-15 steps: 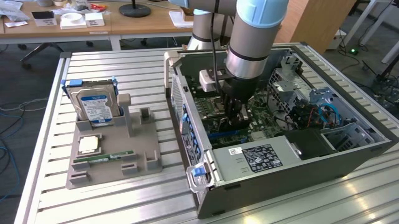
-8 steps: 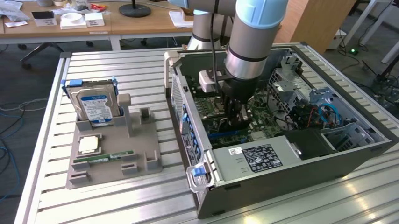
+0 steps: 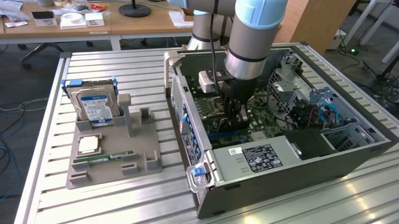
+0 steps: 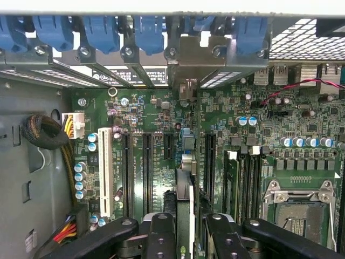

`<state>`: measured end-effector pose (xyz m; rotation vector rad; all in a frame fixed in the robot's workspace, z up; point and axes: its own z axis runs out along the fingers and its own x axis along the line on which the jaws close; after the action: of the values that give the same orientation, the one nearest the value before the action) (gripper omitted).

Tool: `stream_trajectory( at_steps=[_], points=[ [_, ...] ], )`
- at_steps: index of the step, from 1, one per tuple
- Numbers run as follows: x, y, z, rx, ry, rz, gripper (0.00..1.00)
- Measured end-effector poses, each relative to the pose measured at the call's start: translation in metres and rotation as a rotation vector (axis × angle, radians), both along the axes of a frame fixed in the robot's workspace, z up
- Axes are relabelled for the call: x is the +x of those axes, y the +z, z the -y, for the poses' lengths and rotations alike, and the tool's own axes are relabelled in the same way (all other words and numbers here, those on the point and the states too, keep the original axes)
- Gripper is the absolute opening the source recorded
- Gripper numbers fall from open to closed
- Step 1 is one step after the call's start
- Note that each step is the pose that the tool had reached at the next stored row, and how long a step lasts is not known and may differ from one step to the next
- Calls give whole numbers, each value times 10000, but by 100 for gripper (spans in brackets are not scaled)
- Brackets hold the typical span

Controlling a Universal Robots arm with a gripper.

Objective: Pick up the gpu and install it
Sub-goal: 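Insert the gpu into the slot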

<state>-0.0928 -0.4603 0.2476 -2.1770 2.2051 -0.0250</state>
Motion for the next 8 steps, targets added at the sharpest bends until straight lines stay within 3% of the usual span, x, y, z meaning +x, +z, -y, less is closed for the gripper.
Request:
stream_trajectory(
  at_steps=[8],
  points=[
    [-1, 26, 0, 0, -1, 1, 26]
  ],
)
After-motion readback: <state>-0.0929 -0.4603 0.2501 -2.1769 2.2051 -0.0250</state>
